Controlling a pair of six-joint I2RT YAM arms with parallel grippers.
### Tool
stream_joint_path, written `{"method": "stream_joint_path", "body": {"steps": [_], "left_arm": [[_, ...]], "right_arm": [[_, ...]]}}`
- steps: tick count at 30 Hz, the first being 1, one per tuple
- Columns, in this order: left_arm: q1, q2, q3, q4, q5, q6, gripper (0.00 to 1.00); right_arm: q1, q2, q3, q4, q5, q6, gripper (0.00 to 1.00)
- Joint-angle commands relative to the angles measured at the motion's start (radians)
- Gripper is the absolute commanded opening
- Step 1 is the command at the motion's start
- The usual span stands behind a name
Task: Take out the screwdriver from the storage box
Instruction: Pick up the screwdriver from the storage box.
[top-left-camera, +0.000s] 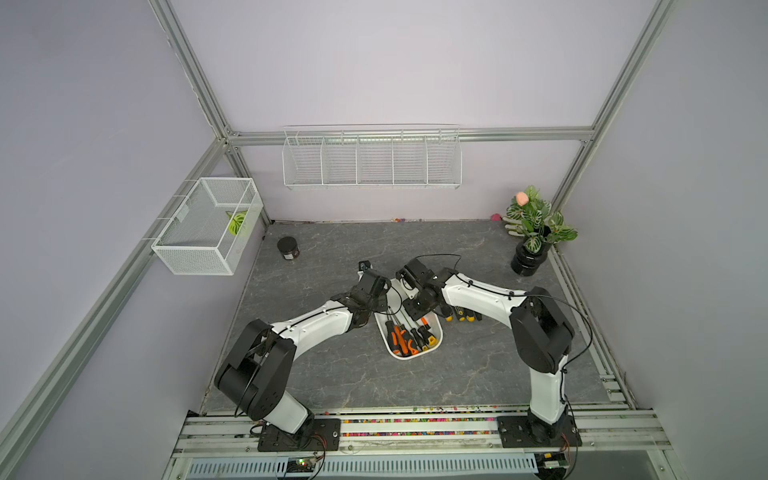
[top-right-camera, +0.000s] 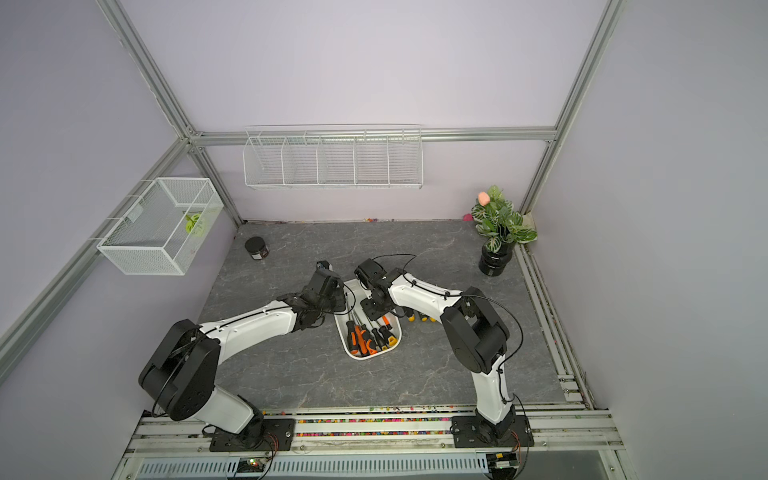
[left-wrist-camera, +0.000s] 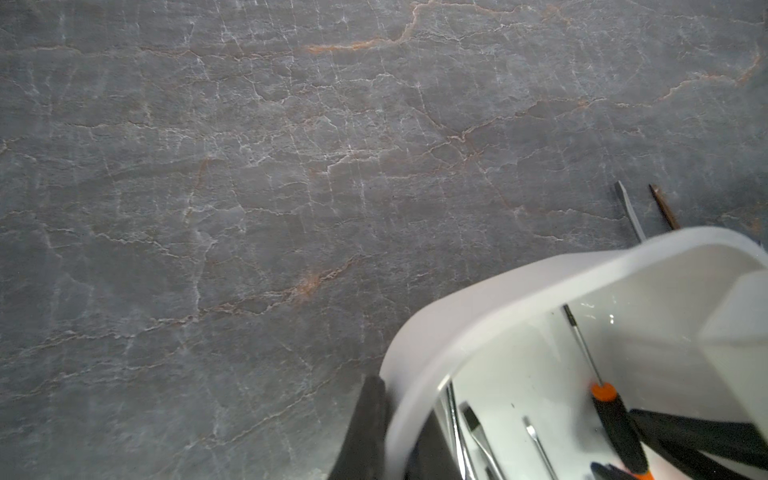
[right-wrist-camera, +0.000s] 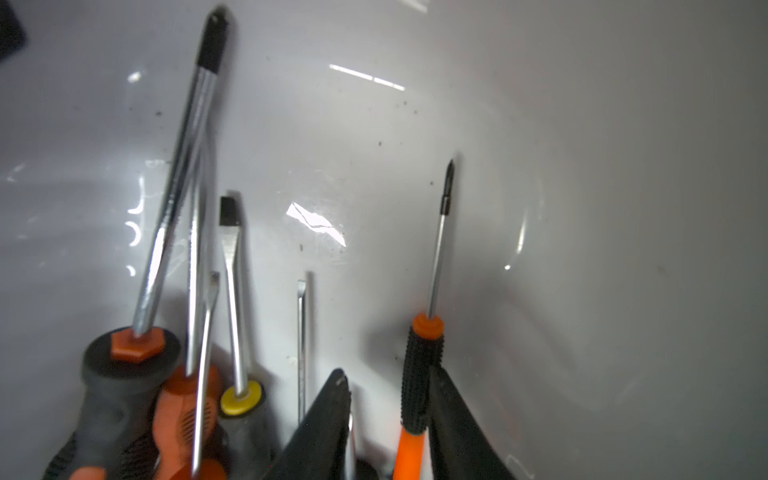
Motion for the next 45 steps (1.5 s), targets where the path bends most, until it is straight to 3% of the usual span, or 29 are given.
{"method": "stream_joint_path", "body": {"steps": [1, 11, 17, 33, 45], "left_arm": [[-0.001, -0.024, -0.003, 0.039, 0.005, -0.001, 0.0], [-0.002, -0.024, -0.007, 0.038, -0.002, 0.003, 0.0], [-0.001, -0.019, -0.009, 0.041, -0.004, 0.002, 0.0], [-0.001, 0.0, -0.002, 0.038, -0.006, 0.002, 0.0], [-0.002, 0.017, -0.002, 0.035, -0.009, 0.004, 0.0]], "right_arm": [[-0.04, 0.057, -0.009, -0.068, 0.084, -0.026, 0.36], [-0.052, 0.105, 0.022, -0.098, 0.118, -0.039, 0.36], [-0.067, 0.115, 0.015, -0.087, 0.076, -0.037, 0.35], [-0.078, 0.04, -0.009, -0.067, 0.003, -0.035, 0.01], [-0.072, -0.169, -0.052, -0.041, -0.118, -0.019, 0.0]]}}
